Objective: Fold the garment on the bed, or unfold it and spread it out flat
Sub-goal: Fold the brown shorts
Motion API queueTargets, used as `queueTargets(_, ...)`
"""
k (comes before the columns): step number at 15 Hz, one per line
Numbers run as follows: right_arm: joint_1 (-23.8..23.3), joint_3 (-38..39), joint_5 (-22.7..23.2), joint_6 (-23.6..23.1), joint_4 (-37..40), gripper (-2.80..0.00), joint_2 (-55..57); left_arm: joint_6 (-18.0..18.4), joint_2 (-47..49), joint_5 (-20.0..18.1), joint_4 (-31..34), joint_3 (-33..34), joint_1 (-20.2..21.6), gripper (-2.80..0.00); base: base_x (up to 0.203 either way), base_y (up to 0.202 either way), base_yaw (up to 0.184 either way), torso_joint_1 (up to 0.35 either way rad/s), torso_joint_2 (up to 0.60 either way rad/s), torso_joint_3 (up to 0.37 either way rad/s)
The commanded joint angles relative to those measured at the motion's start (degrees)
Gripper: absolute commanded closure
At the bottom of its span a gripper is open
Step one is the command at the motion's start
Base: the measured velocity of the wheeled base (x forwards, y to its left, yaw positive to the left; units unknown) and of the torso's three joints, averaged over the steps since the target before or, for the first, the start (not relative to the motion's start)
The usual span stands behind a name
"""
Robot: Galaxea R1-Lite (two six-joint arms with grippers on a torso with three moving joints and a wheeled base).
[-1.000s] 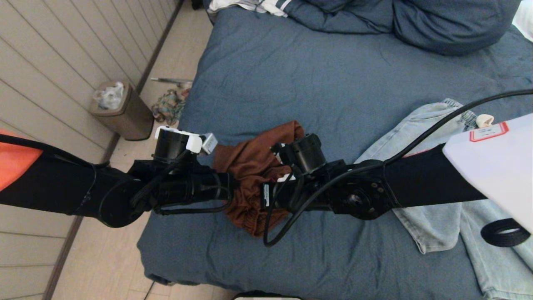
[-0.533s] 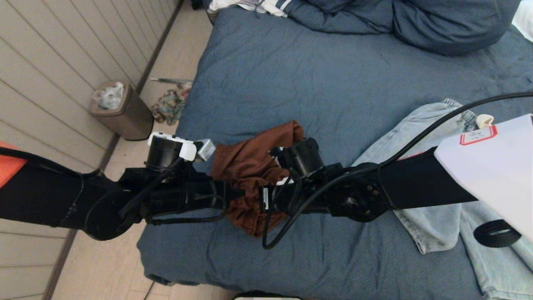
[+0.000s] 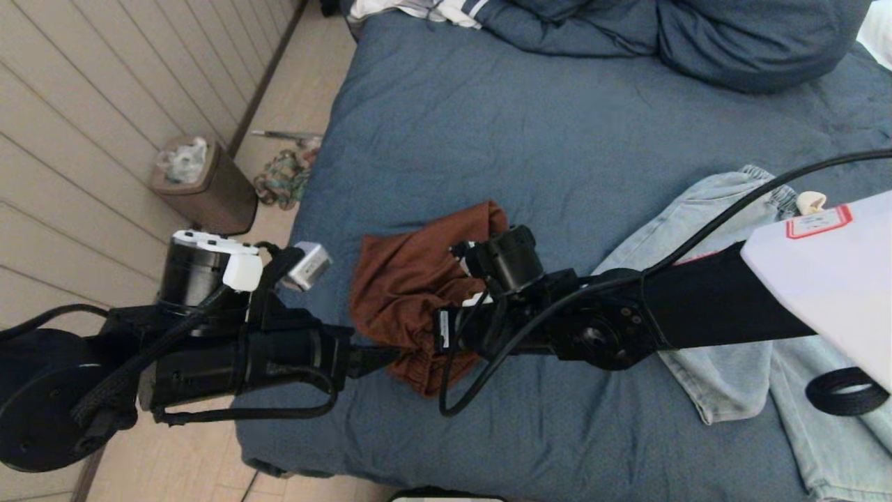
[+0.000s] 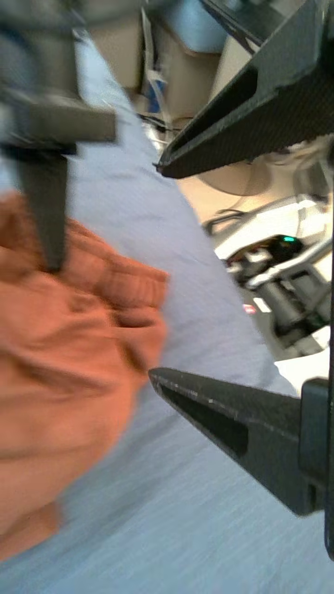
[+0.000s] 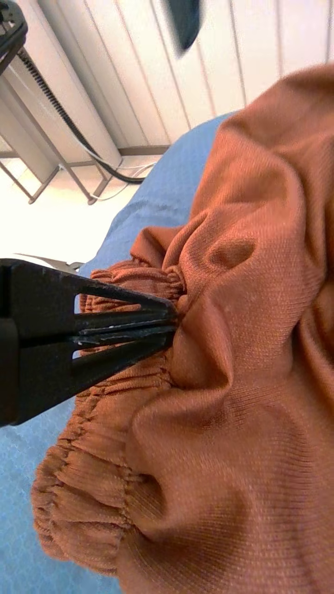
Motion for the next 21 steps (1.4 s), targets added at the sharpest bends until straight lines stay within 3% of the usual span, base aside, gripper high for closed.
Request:
queueTargets(1, 0.0, 0.0, 0.0, 0.1, 0.0, 0.00, -3.1, -0.6, 0.2, 0.1, 0.5, -3.7, -0.2, -2.80, 0.000, 0.000, 0.000, 0.000, 0.00, 0.000)
queueTargets(6, -2.3, -0.2, -0.2, -0.4, 0.8, 0.00, -13.0, -3.1, 9.4, 0.4, 4.2, -15.7, -3.2, -2.80, 0.000, 0.000, 0.000, 0.000, 0.00, 0.000)
queueTargets(9, -5.4, -4.2, -0.2, -0.7, 1.2, 0.00, -9.4, -3.2, 18.2, 2.3, 4.7, -22.8, -6.2, -2.80, 0.000, 0.000, 0.000, 0.000, 0.00, 0.000)
queueTargets(13, -6.2, -15.1, -0.2, -2.0, 6.0, 0.00, -0.3, -3.3, 28.0, 4.8, 3.4, -28.0, -8.8, -2.80, 0.000, 0.000, 0.000, 0.000, 0.00, 0.000)
queueTargets(17, -6.8, -23.0, -0.3, -2.9, 11.9, 0.00, 5.8, -3.2, 29.4, 5.1, 2.1, -27.2, -8.6, -2.80, 0.000, 0.000, 0.000, 0.000, 0.00, 0.000)
queueTargets(21, -9.3, -31.0, -0.7, -2.7, 16.5, 0.00, 12.1, -2.9, 28.2, 5.1, -1.7, -21.1, -8.6, -2.80, 0.000, 0.000, 0.000, 0.000, 0.00, 0.000)
